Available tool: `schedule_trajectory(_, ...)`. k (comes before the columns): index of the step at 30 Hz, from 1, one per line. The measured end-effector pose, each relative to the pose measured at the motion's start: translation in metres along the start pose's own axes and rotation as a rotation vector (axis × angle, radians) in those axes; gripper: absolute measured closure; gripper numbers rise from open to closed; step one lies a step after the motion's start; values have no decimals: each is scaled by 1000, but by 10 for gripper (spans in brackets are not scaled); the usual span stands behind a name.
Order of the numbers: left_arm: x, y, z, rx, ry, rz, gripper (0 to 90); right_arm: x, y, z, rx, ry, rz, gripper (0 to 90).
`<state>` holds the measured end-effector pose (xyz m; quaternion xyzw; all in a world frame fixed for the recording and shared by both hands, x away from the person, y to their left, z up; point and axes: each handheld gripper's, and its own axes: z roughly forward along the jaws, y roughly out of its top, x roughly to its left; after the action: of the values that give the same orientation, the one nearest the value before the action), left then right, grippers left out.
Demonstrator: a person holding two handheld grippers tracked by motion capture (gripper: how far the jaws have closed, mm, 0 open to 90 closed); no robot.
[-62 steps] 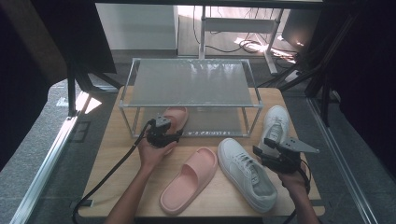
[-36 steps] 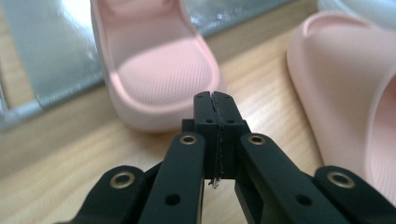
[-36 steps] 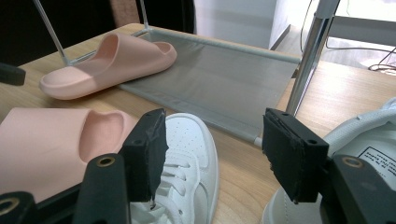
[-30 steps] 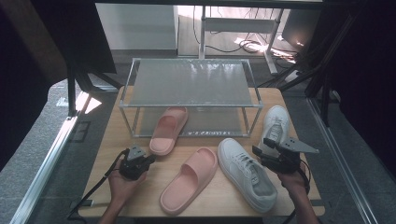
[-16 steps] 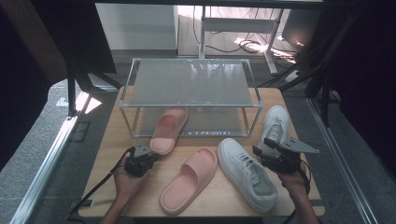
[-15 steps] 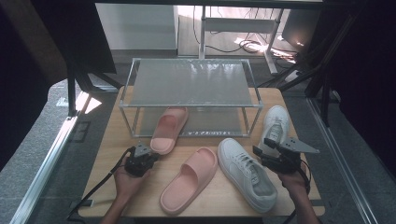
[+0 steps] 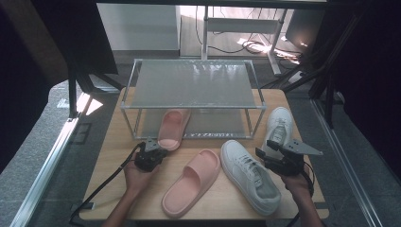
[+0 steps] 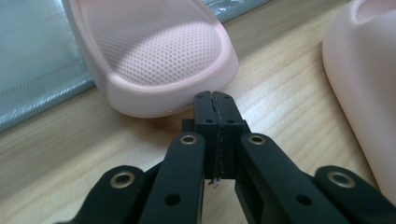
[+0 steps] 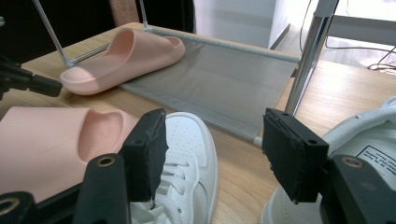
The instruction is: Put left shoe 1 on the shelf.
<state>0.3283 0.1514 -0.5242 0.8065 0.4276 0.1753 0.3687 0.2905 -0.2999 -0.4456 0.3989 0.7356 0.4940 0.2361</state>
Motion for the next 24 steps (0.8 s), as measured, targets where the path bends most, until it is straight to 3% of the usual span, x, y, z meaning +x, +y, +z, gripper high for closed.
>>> schedule_trajectory(8, -5, 14, 17, 4, 10, 27, 900, -1, 0, -1, -2, -2, -1, 411)
schedule_trajectory(24, -1, 35, 47, 6, 61, 23, 900, -3, -1, -2, -2, -7, 1, 411)
